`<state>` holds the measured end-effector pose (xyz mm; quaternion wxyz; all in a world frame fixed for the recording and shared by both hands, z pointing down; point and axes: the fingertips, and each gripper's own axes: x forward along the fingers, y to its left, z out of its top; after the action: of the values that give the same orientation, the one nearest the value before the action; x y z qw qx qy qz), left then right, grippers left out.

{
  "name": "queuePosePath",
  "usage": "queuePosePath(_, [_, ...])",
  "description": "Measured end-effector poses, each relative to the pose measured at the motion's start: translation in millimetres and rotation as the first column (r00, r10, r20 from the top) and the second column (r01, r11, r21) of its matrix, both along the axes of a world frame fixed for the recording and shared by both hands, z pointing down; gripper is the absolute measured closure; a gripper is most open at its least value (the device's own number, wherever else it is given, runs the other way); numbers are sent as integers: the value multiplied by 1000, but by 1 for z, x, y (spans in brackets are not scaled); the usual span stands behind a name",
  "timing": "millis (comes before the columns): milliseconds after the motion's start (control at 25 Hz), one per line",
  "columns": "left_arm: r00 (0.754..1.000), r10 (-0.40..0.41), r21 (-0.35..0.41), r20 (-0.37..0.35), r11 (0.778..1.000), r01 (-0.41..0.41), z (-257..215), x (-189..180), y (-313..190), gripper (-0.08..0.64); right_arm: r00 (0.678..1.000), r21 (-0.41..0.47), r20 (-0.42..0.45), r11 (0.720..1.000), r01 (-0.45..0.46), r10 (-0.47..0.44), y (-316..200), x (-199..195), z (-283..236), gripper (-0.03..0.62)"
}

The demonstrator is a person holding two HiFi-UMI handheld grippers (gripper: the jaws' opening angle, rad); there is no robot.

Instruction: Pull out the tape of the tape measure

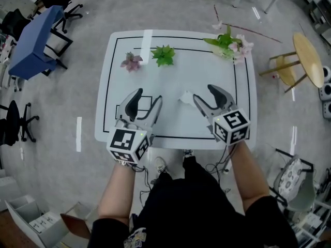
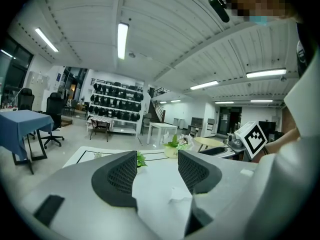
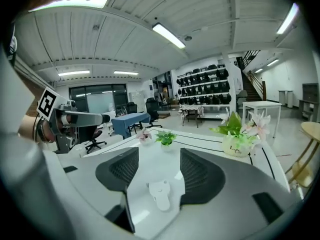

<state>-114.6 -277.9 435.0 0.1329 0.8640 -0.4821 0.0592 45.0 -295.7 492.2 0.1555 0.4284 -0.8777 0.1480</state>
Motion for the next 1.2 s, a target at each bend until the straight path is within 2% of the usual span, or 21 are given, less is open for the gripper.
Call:
queuePosePath(680, [1000, -21, -103, 2, 994, 21, 59, 11, -8, 321, 985, -170, -98, 978, 123, -141, 2, -8, 107, 345])
queuePosePath(1200, [999, -44, -155, -3, 987, 44, 86, 7, 1, 321, 934, -258, -249, 947, 191, -256, 10, -12, 163, 364])
